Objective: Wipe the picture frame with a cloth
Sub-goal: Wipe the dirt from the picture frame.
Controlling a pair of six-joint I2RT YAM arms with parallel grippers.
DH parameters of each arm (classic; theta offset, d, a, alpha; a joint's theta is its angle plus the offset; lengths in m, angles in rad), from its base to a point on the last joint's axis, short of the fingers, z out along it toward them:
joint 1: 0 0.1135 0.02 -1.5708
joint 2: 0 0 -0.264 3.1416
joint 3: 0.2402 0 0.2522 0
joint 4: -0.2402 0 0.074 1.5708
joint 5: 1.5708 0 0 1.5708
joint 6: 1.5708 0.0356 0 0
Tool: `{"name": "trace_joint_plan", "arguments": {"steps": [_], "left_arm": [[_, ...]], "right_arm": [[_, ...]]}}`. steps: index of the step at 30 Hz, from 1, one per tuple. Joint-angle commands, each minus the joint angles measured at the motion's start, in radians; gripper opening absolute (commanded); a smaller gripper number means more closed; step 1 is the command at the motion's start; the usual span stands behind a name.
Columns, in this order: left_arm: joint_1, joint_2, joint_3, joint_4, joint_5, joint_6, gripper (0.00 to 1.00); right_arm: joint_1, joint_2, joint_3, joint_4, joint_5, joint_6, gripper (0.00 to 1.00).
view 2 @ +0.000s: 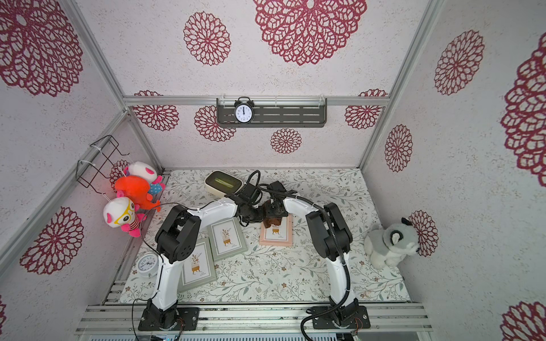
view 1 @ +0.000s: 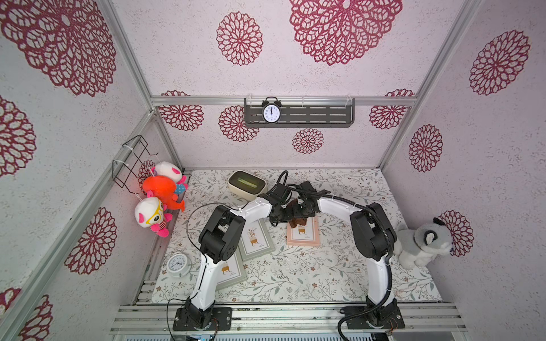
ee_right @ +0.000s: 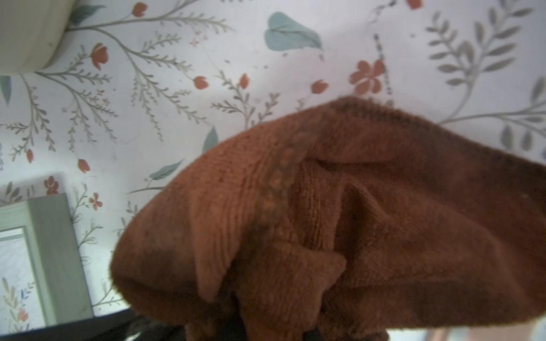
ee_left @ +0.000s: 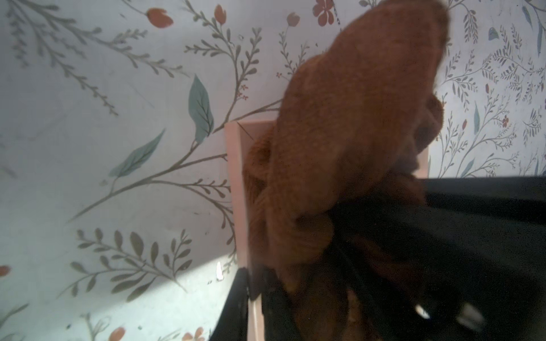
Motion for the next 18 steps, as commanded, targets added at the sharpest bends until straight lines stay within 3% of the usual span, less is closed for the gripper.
{"name": "trace_joint_plan", "arguments": {"steps": [1,10,18], "left_arm": [[-0.026,0.103,-0.031,-0.096,-0.051,0.021,0.13],[-0.027,0.100,-0.044,-0.119,-0.073,0.026,0.12],[-0.026,0.109,-0.033,-0.133,-0.074,0.029,0.12]], "right_arm": [[-0.013,-0.015,-0.005,-0.045,0.021,0.006,0.00],[-0.108,-0.146,-0.149,-0.082,0.085,-0.014,0.00],[-0.140,-0.162,-0.146,-0.097,0.056,-0.025,0.00]]}}
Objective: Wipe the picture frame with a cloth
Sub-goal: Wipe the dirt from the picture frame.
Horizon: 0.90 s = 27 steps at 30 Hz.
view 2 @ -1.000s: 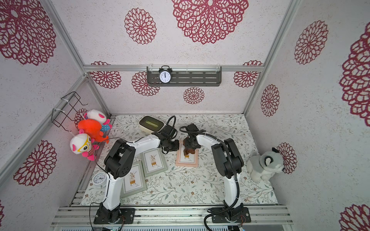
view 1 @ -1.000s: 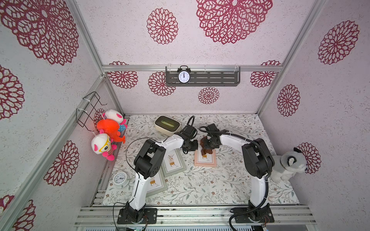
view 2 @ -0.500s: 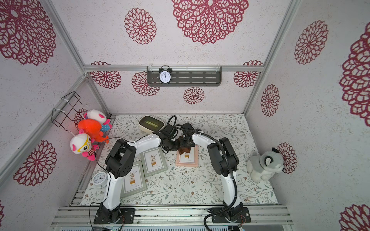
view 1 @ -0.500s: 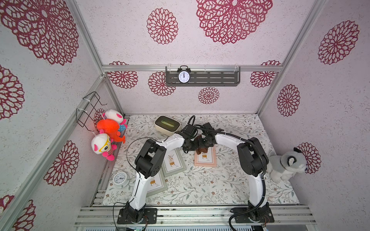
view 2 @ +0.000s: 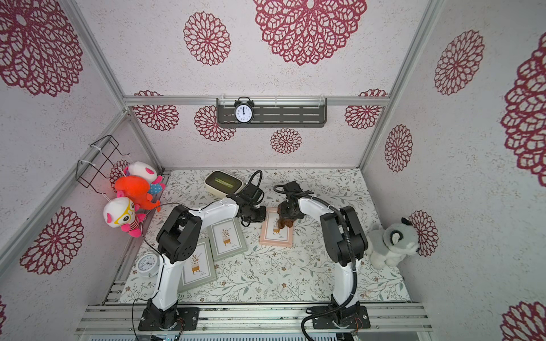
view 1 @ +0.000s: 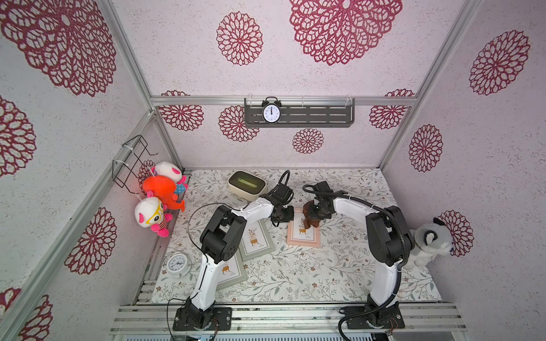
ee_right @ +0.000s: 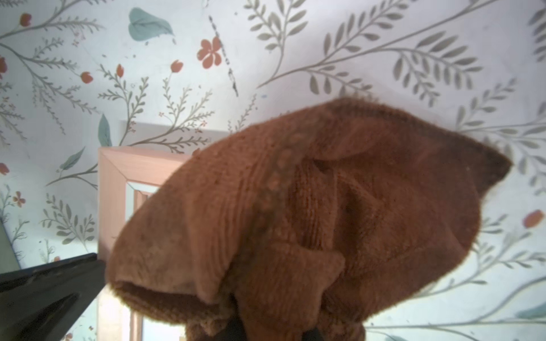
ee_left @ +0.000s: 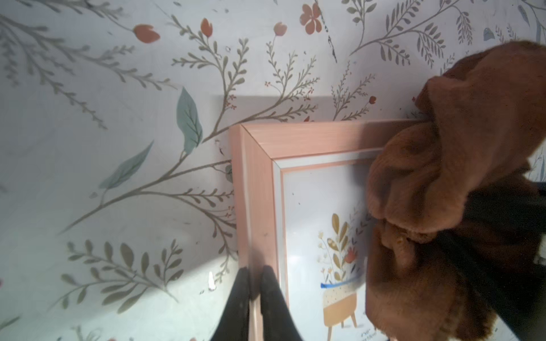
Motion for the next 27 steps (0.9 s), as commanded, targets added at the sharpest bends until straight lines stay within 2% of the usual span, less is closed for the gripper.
{"name": "trace_joint_plan", "arguments": {"steps": [1,9,12,20,27], "left_arm": [[-0.013,0.102,-0.043,-0.128,-0.049,0.015,0.12],[-0.015,0.117,-0.027,-0.141,-0.047,0.018,0.12],[-0.017,0.120,-0.024,-0.149,-0.049,0.019,0.12],[-0.017,0.120,-0.026,-0.156,-0.052,0.018,0.12],[-0.017,0.115,-0.028,-0.161,-0.056,0.019,0.12]], "right_arm": [[-0.005,-0.012,0.014,-0.047,0.011,-0.010,0.00],[0.074,0.111,0.101,0.022,-0.092,0.011,0.00],[0.081,0.129,0.122,-0.001,-0.080,0.003,0.00],[0.031,0.001,0.056,-0.084,0.029,-0.051,0.00],[-0.028,-0.090,0.003,-0.107,0.046,-0.072,0.00]]}}
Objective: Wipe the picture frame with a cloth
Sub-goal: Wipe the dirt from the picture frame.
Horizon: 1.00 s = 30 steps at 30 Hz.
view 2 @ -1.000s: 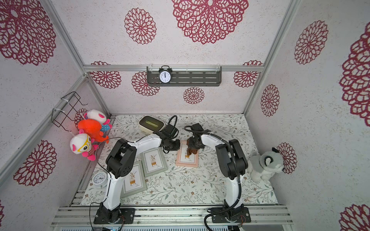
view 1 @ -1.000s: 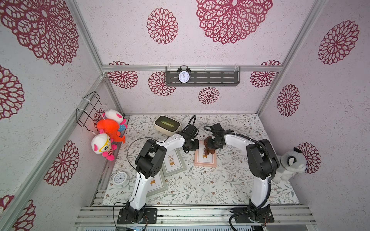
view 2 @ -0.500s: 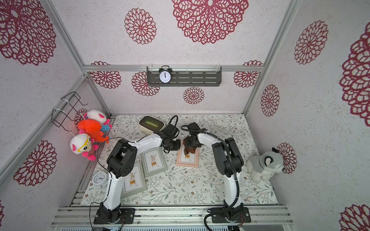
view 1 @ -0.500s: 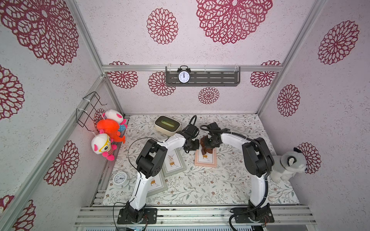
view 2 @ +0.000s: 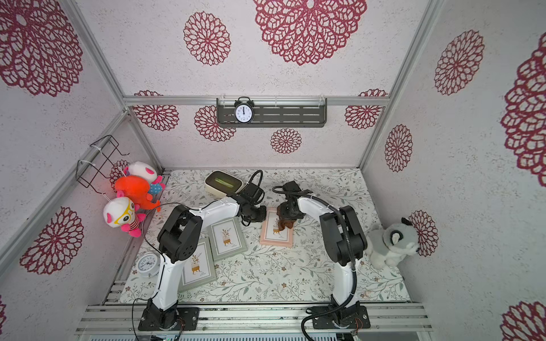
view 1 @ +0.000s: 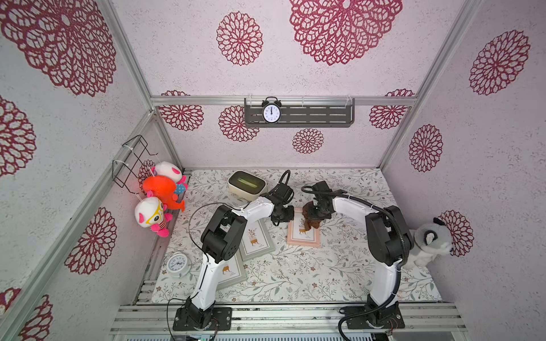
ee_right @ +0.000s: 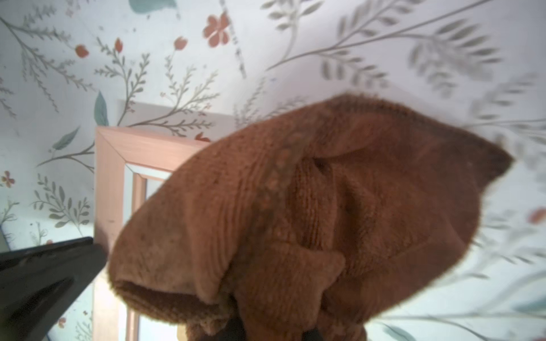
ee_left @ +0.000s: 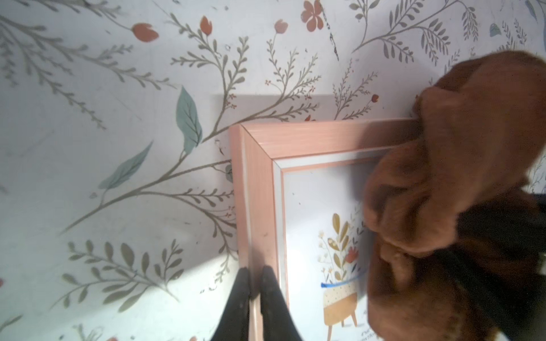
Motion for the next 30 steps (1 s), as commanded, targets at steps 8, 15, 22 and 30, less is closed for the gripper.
{"name": "trace_joint_plan", "arguments": {"steps": [8,15,22,30], "left_arm": [[-0.017,0.108,-0.049,-0.132,-0.051,0.014,0.12],[-0.017,0.116,-0.042,-0.139,-0.050,0.014,0.12],[-0.017,0.117,-0.040,-0.140,-0.047,0.017,0.11],[-0.017,0.128,-0.026,-0.150,-0.043,0.026,0.11]], "right_arm": [[-0.029,-0.074,-0.083,-0.047,-0.005,-0.053,0.00],[-0.006,-0.190,-0.242,-0.024,-0.033,-0.030,0.00],[0.048,-0.301,-0.359,-0.042,-0.092,-0.003,0.00],[-0.003,-0.239,-0.311,-0.005,-0.034,-0.031,0.00]]}}
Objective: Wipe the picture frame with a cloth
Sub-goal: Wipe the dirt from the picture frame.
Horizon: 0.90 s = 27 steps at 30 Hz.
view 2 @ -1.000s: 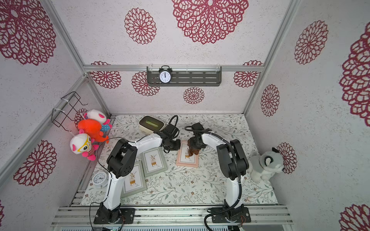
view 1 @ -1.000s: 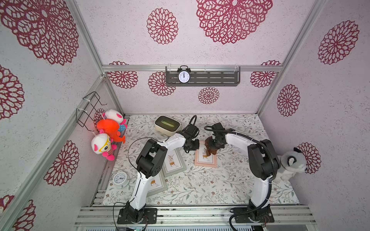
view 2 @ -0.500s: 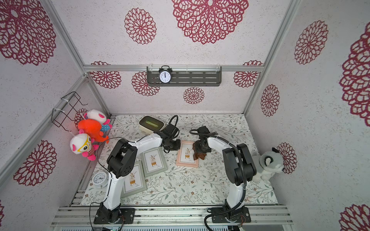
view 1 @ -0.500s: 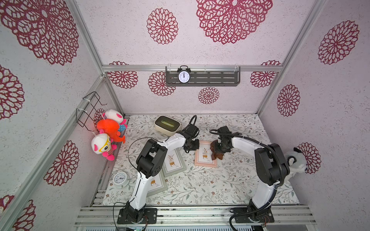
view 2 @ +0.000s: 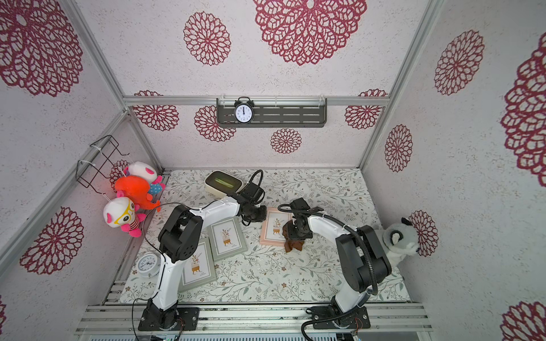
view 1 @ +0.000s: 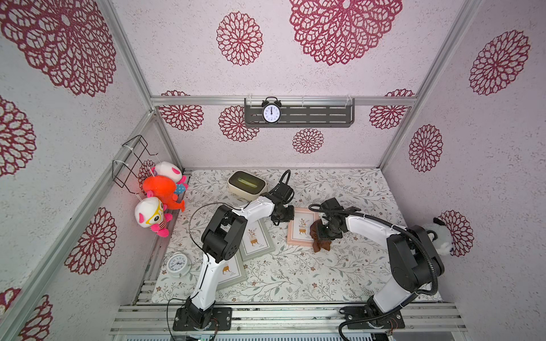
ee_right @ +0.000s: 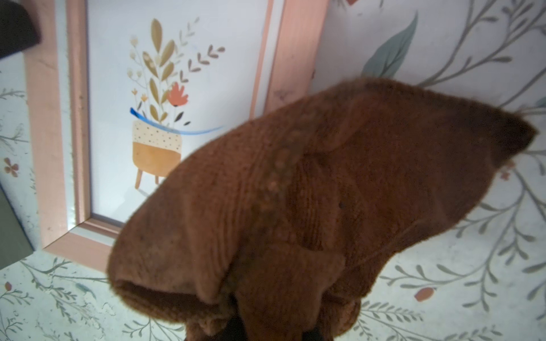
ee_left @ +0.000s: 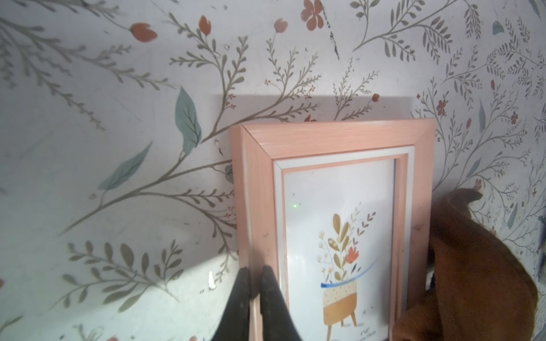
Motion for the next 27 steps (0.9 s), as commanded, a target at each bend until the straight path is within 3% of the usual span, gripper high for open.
{"name": "trace_joint_plan", "arguments": {"steps": [1,7,11,21,27], "left_arm": [[-0.017,0.118,-0.046,-0.134,-0.047,0.022,0.11],[-0.017,0.121,-0.043,-0.139,-0.049,0.023,0.11],[-0.017,0.118,-0.045,-0.140,-0.052,0.023,0.11],[-0.018,0.118,-0.043,-0.144,-0.047,0.023,0.10],[-0.021,0.112,-0.044,-0.141,-0.047,0.022,0.11]], "right_arm": [[-0.044,0.046,0.063,0.004,0.035,-0.015,0.00],[-0.101,0.136,0.174,0.013,0.028,-0.062,0.00],[-0.101,0.136,0.168,0.014,0.009,-0.069,0.00],[-0.006,-0.081,-0.080,0.011,-0.016,-0.029,0.00],[0.016,-0.180,-0.062,-0.036,0.088,-0.007,0.00]]}}
